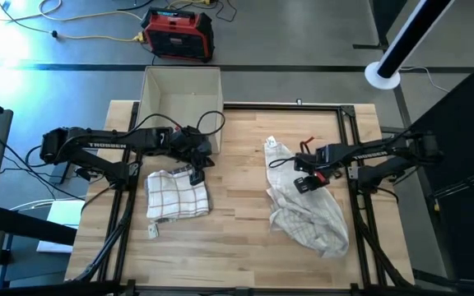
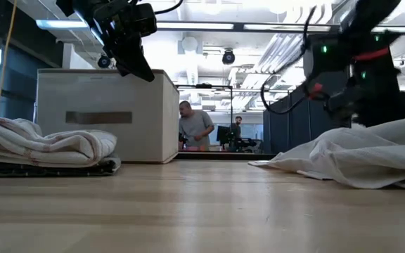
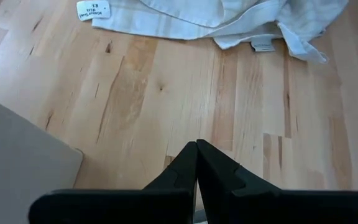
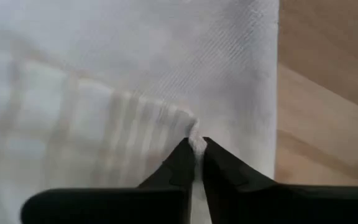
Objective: Fold towel
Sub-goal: Fold the white towel
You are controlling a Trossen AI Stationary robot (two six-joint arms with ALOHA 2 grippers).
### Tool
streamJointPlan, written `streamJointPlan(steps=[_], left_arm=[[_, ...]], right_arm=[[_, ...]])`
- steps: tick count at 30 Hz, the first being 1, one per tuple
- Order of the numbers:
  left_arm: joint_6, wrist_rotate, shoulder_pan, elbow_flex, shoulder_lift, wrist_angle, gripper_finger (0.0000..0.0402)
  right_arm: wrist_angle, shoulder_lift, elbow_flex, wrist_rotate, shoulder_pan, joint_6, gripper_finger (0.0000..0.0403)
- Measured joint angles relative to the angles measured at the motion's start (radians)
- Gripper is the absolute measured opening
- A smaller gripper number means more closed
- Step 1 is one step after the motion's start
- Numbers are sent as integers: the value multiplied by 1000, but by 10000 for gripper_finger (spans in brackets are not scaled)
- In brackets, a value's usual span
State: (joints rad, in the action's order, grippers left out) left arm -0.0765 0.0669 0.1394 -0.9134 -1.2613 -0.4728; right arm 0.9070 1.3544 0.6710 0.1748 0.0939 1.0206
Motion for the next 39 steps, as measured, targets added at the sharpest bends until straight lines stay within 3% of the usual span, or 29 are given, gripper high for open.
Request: streamJointPlan(steps=[5, 11, 17, 22, 25, 31, 35, 39], left_arm=[[0, 0, 0, 0, 0, 0, 0], [0, 3, 0, 0, 0, 20, 0], [0, 133, -4, 0, -1, 76, 0], [0, 134, -11, 0, -2, 139, 0], [-13, 142, -24, 0, -2, 217, 0], [-93, 126, -105, 0, -2, 430, 0], [-24, 127, -146, -3, -45, 511, 1], [80, 130, -179, -1, -168, 509, 9]], right_arm=[[217, 0, 193, -17, -65, -28, 8], [384, 0, 519, -69, -145, -23, 4], [510, 0, 862, -271, -305, 81, 4], [511, -1, 1069, -439, -496, 63, 4], [518, -1, 1116, -494, -582, 120, 4], [580, 9, 1099, -505, -692, 285, 4], [605, 14, 1054, -487, -726, 354, 4], [604, 14, 1017, -468, -738, 394, 4]])
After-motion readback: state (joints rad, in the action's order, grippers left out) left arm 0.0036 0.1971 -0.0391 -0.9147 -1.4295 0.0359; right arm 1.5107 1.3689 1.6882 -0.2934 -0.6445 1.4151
